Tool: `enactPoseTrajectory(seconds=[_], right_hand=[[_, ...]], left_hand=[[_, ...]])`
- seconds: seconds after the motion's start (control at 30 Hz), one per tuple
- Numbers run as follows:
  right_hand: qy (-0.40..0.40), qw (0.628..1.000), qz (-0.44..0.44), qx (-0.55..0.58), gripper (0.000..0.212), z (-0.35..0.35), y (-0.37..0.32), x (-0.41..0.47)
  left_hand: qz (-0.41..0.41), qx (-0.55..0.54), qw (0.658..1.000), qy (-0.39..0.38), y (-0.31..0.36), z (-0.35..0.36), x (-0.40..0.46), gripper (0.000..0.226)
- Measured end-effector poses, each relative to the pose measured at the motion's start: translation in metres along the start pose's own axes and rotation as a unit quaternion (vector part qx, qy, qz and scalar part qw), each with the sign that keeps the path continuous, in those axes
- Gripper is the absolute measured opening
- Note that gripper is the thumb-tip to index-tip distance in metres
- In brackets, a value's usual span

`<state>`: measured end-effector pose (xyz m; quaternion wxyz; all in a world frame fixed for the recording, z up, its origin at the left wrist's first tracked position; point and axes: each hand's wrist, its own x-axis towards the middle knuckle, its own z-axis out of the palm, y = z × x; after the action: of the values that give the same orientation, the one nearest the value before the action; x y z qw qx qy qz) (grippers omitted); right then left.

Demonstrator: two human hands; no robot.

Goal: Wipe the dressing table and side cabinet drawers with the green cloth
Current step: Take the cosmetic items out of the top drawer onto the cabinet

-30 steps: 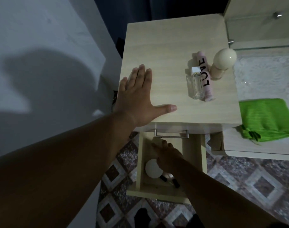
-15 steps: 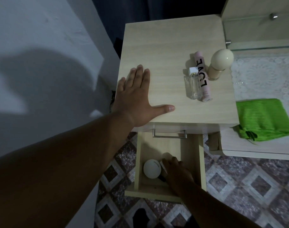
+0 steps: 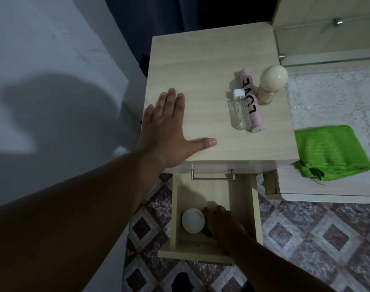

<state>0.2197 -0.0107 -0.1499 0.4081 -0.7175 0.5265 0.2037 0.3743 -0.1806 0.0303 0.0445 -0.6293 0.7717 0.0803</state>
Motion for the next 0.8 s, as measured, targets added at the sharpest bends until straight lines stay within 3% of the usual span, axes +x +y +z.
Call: enactPoseTrajectory(seconds=[0.17,0.27,0.33,0.4,0.43,0.53,0.67,0.8], right_hand=[[0.045,0.996,0.014,0.073,0.081,0.003,0.007,-0.003],[0.093,0.980,0.035,0.173,0.074,0.005,0.011,-0.003],[0.096,0.956,0.049,0.273,0.065,0.003,0.015,-0.004],[0.091,0.924,0.048,0.367,0.039,-0.007,0.016,-0.013],[0.097,0.906,0.043,0.409,0.039,-0.012,0.016,-0.020],[0.086,0.846,0.008,0.526,0.070,-0.036,0.012,-0.037],[0.052,0.847,-0.067,0.525,0.074,-0.080,0.004,-0.076],[0.105,0.826,-0.113,0.541,0.075,-0.134,-0.014,-0.112]], left_hand=[[0.002,-0.006,1.000,-0.002,0.000,0.001,-0.001,0.136],[0.002,-0.008,1.000,-0.003,-0.001,0.000,-0.001,0.134],[0.001,-0.009,1.000,-0.005,-0.001,0.000,-0.001,0.134],[0.001,-0.011,1.000,-0.005,-0.001,0.000,-0.001,0.134],[0.002,-0.011,1.000,-0.003,-0.001,0.001,-0.001,0.134],[0.003,-0.010,1.000,-0.003,-0.001,0.001,-0.001,0.135],[0.001,-0.011,1.000,-0.005,-0.001,0.000,0.001,0.136],[0.002,-0.024,1.000,-0.004,-0.002,0.002,0.001,0.137]])
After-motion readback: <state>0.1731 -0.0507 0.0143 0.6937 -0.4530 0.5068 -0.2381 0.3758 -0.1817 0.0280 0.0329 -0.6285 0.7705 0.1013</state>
